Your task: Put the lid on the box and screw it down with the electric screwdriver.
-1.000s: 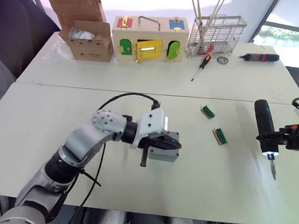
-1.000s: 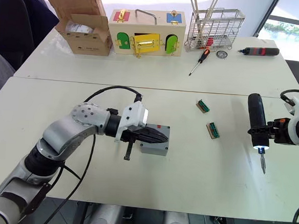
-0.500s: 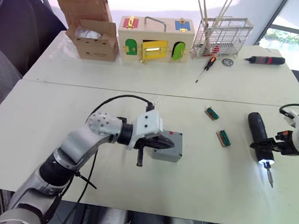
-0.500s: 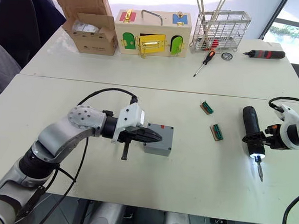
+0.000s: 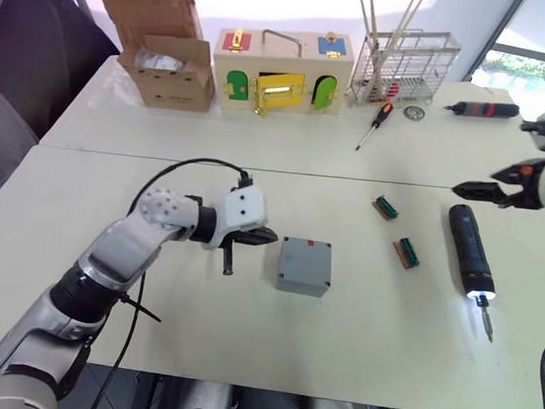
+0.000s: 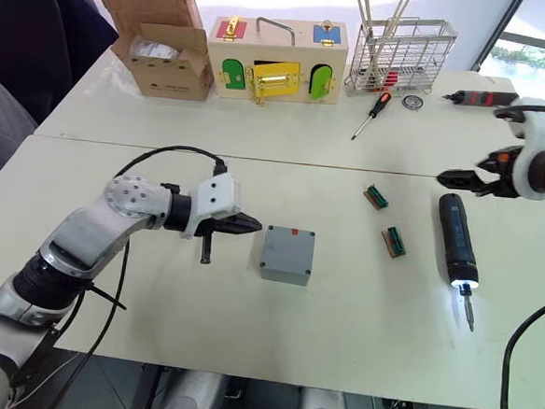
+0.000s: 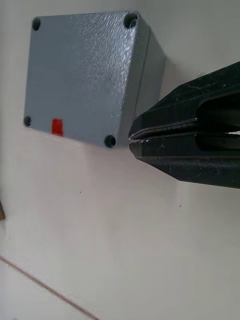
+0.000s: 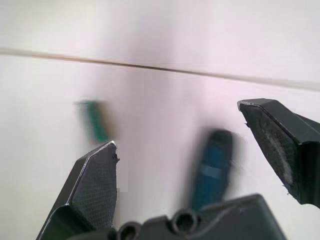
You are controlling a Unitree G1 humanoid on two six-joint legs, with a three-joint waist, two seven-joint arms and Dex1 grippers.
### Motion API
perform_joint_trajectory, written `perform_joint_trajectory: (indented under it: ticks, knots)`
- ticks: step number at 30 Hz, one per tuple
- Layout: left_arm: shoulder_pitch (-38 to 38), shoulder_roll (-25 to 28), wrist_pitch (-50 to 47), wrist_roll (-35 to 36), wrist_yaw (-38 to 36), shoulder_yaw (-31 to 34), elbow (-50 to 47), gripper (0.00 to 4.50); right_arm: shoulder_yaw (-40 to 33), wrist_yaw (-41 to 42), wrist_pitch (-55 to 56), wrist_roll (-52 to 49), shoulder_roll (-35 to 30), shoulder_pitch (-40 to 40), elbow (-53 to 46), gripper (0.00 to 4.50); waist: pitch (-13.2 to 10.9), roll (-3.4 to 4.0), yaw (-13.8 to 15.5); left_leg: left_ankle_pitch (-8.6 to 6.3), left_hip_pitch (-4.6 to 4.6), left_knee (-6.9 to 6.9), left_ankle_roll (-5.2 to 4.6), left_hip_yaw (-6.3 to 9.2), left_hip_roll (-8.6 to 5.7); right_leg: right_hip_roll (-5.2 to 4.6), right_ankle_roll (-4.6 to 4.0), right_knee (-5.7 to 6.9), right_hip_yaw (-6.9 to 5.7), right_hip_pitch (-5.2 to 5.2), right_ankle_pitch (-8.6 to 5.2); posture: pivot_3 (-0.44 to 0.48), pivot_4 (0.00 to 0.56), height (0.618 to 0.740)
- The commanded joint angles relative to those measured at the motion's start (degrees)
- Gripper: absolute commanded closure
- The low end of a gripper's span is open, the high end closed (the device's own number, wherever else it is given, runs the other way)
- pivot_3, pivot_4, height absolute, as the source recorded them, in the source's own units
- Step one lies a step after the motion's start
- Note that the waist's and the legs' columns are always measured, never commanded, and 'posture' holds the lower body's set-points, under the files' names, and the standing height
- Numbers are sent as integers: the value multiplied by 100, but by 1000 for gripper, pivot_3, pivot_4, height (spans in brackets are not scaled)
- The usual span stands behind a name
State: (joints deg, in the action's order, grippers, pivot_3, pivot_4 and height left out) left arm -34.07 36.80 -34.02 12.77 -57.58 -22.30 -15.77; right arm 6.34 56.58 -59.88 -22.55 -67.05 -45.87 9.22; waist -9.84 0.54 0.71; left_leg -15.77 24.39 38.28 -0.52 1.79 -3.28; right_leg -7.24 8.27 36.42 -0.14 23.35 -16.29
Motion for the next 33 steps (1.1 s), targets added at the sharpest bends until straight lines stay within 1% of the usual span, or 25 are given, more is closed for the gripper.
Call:
perform_joint_trajectory:
  ticks: [1, 2, 4, 7, 8, 11, 12, 13, 15, 16, 20, 23, 25, 27, 29, 31, 33]
  knots:
    - [-17, 35, 175, -308, -58, -220, 63, 4500, -519, 877, 87, -1149, -108, 1562, -2508, 32, 1, -3, 57, 0, 1, 2, 0, 1, -1, -1, 0, 0, 0, -2, 0, 0, 150, 735]
    - [-22, -42, 93, -260, -36, -215, 63, 4500, -625, 985, 132, -1400, -48, 2147, -3169, 32, 5, -11, 97, 0, 4, 3, 0, 13, -3, -1, 0, 0, -3, -6, 0, 0, 150, 735]
    - [-34, -180, -107, -166, -4, -199, -12, 4500, -686, 779, 143, -1527, 176, 2899, -3808, 32, 3, -14, 124, -1, 6, 4, -2, 20, 1, 6, 1, 1, -4, -11, 0, 0, 150, 735]
    - [4, -141, -142, -373, -42, -368, -34, 4500, -656, 339, 112, -1540, 554, 3311, -4184, 32, 2, -14, 119, -13, 9, 64, -22, 6, -5, 0, 2, 45, 6, -11, 0, 0, 150, 735]
    - [8, -149, -159, -394, -51, -412, -32, 4500, -645, 219, 69, -1622, 718, 3340, -4237, 32, 2, -16, 113, -18, 6, 82, -30, 3, -6, -2, 2, 50, 7, -17, 0, 0, 150, 735]
    - [-56, -311, -221, -444, -62, -569, 221, 4500, -279, -232, 59, -1525, 1241, 3248, -4280, 32, 10, -35, 96, -34, -1, 92, -58, 6, -6, -2, 2, 56, 8, -22, 0, 0, 150, 735]
    - [-72, -342, -199, -493, -70, -610, 309, 4500, -209, -321, 44, -1485, 1336, 3230, -4294, 32, 10, -35, 104, -32, -4, 85, -52, 14, 0, 5, 2, 58, 5, -21, 0, 0, 150, 735]
    - [-109, -337, -177, -595, -79, -688, 400, 4500, -159, -376, 37, -1462, 1393, 3237, -4319, 32, 10, -35, 107, -17, -1, 82, -26, 13, -1, 4, 3, 65, 5, -12, -1, 0, 150, 735]
    - [-162, -303, -39, -752, -166, -810, 520, 4500, -66, -478, 8, -1445, 1465, 3240, -4376, 32, 10, -35, 93, -18, 4, 75, -26, 13, -2, 4, 3, 65, 5, -5, -1, 0, 150, 735]
    - [-185, -375, -20, -728, -185, -806, 584, 4500, -41, -514, -8, -1472, 1491, 3241, -4395, 32, 10, -35, 86, -18, 6, 73, -27, 11, -3, 4, 3, 65, 5, -5, -1, 0, 150, 735]
    - [-293, -841, 202, -638, -125, -708, 998, 4500, 41, -614, -78, -1599, 1603, 3242, -4496, 32, 10, -36, 120, -19, 5, 86, -27, 11, -4, 2, 3, 59, 5, -14, -1, 0, 150, 735]
    - [-501, -1420, 336, -555, 178, -429, 1493, 4500, 62, -718, -218, -1783, 1802, 3215, -4654, 32, 10, -39, 147, -19, 3, 86, -28, 11, -4, 2, 3, 60, 5, -14, -1, 0, 150, 735]
    - [-601, -1670, 368, -503, 283, -243, 1679, 4500, 58, -825, -200, -1767, 1914, 3212, -4760, 32, 8, -41, 147, -19, 4, 87, -28, 11, -5, 2, 3, 62, 4, -12, -1, 0, 150, 735]
    - [-639, -1659, 538, -704, 321, -241, 1819, 4500, 40, -943, -148, -1647, 1892, 3185, -4885, 32, 8, -42, 142, -20, 7, 86, -30, 11, -6, 2, 3, 62, 4, -11, -1, 0, 150, 735]
    - [-628, -1507, 683, -977, 394, -292, 1927, 4500, -144, -981, -179, -1660, 1775, 3109, -4942, 32, 8, -42, 120, -21, 7, 83, -31, 10, -8, 0, 3, 64, 4, -11, 0, 0, 150, 735]
    - [-539, -1182, 776, -1248, 354, -399, 1844, 4500, -230, -789, -35, -1430, 1277, 3087, -4877, 32, 8, -41, 69, -21, 6, 83, -31, 5, -8, -2, 3, 63, 5, -8, 0, 0, 150, 735]
    - [-405, -861, 724, -1371, 238, -447, 1594, 4500, -218, -523, 238, -1185, 743, 3160, -4723, 32, 8, -41, 9, -21, 3, 83, -31, 6, -8, -2, 3, 64, 4, -6, 0, 0, 150, 735]
